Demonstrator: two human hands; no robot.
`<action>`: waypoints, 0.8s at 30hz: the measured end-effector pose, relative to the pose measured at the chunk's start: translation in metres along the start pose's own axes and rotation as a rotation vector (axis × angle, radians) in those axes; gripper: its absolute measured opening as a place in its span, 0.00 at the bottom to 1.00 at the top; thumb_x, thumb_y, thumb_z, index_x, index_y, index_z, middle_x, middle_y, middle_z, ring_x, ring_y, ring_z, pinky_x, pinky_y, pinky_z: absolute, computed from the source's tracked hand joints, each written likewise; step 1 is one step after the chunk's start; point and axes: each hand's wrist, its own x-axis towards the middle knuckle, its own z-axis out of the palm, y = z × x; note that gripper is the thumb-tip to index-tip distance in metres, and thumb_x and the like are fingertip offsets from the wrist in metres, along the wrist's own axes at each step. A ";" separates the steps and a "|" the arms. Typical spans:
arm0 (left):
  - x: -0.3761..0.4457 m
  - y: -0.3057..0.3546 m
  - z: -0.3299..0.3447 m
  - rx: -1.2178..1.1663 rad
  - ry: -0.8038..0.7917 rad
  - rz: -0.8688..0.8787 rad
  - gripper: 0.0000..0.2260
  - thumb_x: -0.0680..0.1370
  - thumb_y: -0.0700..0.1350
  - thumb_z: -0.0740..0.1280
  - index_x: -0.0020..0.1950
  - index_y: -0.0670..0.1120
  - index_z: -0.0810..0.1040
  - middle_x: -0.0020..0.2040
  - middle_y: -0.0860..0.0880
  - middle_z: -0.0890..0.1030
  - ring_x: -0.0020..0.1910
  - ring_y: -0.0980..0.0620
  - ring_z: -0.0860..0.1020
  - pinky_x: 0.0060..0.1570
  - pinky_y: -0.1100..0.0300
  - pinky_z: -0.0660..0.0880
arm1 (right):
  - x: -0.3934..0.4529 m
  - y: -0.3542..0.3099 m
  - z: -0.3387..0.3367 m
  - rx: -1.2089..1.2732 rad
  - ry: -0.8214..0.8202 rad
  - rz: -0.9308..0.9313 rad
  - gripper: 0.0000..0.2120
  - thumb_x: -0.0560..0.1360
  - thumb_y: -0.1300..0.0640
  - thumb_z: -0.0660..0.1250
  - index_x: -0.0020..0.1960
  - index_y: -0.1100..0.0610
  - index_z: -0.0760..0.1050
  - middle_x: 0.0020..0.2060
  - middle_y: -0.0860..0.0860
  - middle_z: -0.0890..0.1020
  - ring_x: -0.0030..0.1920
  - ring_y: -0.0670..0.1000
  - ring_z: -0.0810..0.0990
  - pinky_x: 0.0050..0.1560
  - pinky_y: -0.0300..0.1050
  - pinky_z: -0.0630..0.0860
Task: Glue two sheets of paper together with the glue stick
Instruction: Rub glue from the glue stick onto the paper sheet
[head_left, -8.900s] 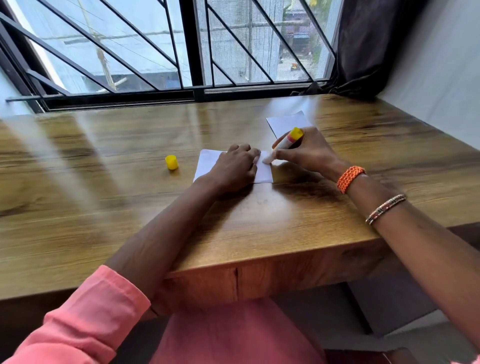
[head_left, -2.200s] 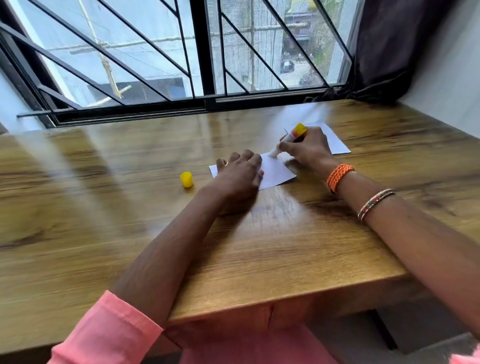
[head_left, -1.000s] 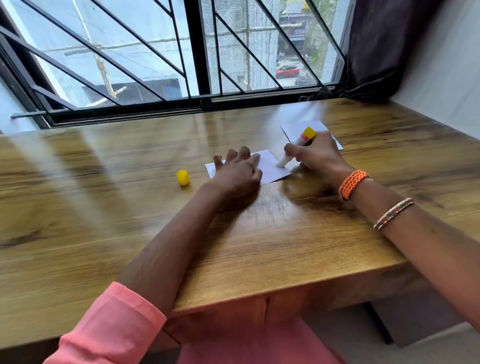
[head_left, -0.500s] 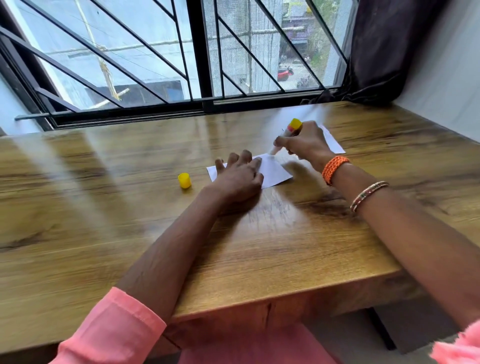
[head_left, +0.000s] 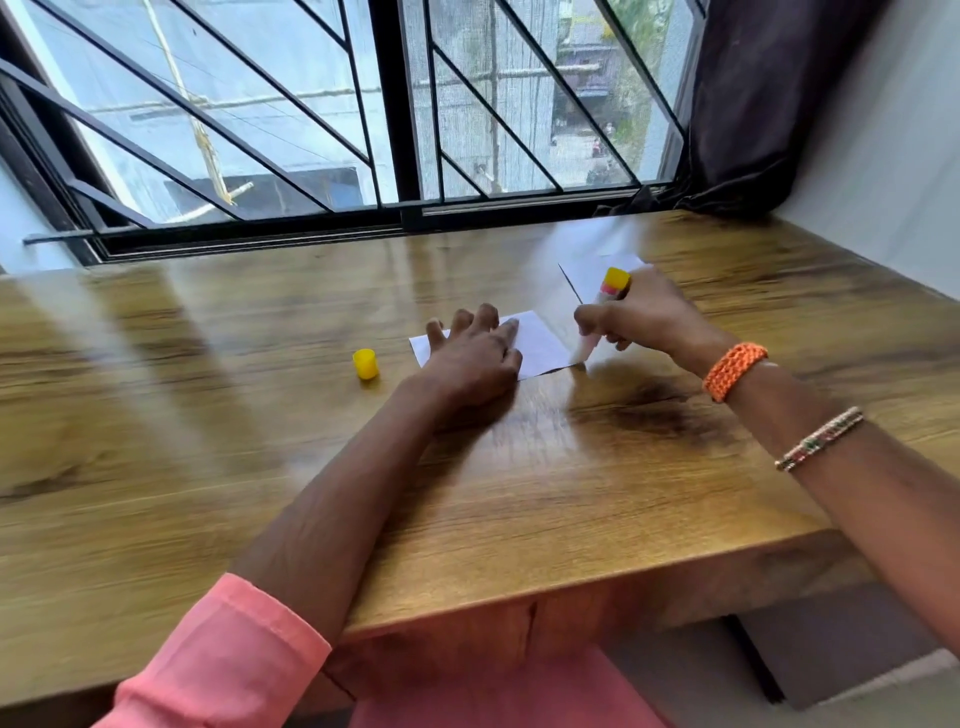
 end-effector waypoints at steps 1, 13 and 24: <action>0.000 0.000 0.000 -0.002 0.002 0.002 0.23 0.79 0.48 0.51 0.75 0.49 0.60 0.70 0.47 0.62 0.69 0.45 0.59 0.66 0.42 0.51 | -0.001 -0.001 -0.004 0.013 -0.048 0.014 0.11 0.62 0.59 0.71 0.39 0.67 0.80 0.29 0.54 0.80 0.28 0.49 0.75 0.30 0.42 0.74; 0.000 -0.026 -0.004 -0.301 0.226 0.075 0.14 0.75 0.39 0.62 0.59 0.49 0.77 0.62 0.47 0.69 0.63 0.46 0.66 0.58 0.53 0.62 | 0.027 -0.025 0.013 0.853 -0.201 0.194 0.03 0.74 0.59 0.68 0.45 0.59 0.77 0.31 0.51 0.73 0.28 0.46 0.71 0.27 0.37 0.71; -0.003 -0.076 -0.038 -0.463 0.590 0.004 0.15 0.71 0.33 0.60 0.49 0.47 0.81 0.47 0.51 0.75 0.43 0.52 0.74 0.48 0.54 0.76 | 0.057 -0.045 0.058 1.040 -0.360 0.127 0.05 0.76 0.66 0.64 0.49 0.66 0.77 0.41 0.56 0.81 0.41 0.50 0.81 0.48 0.41 0.81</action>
